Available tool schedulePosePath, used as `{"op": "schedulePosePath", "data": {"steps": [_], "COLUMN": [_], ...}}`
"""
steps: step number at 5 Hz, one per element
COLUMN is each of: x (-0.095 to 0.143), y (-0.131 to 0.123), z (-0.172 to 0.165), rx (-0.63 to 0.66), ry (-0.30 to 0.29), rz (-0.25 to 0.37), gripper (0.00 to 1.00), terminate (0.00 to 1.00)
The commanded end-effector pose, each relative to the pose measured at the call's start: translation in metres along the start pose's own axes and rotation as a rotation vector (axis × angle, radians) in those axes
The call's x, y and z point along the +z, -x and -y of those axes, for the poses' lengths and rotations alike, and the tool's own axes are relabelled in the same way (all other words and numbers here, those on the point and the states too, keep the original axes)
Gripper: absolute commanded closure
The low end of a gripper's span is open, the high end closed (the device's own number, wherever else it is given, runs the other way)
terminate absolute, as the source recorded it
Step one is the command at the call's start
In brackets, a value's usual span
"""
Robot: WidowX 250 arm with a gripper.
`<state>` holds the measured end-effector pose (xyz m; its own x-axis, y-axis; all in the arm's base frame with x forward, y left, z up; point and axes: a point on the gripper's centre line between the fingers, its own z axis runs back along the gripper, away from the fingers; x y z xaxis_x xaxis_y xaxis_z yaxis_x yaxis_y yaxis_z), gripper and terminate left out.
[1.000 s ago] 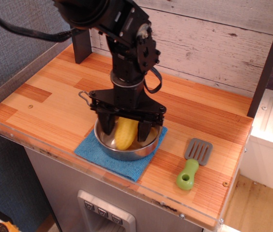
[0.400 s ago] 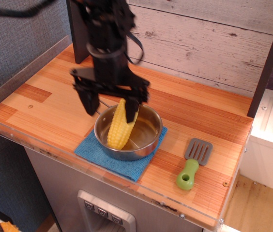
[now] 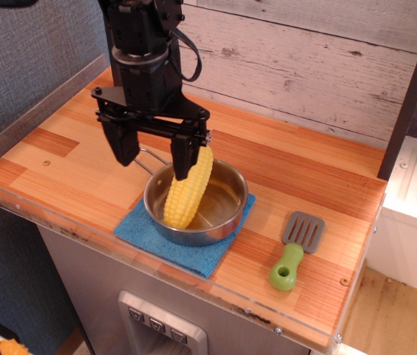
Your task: Place the yellow vegetable in the silver pot.
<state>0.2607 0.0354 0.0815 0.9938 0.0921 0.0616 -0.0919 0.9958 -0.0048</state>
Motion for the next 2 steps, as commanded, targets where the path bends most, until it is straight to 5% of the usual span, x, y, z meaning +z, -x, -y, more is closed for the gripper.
{"op": "schedulePosePath", "data": {"steps": [1,2], "x": [0.0231,0.0231], "y": [0.0031,0.0031], "z": [-0.0068,-0.0068], "rx": [-0.022,-0.022], "ry": [-0.039,-0.039], "rz": [0.066,0.066], "gripper": [0.0,0.0], "terminate": [0.0,1.0]}}
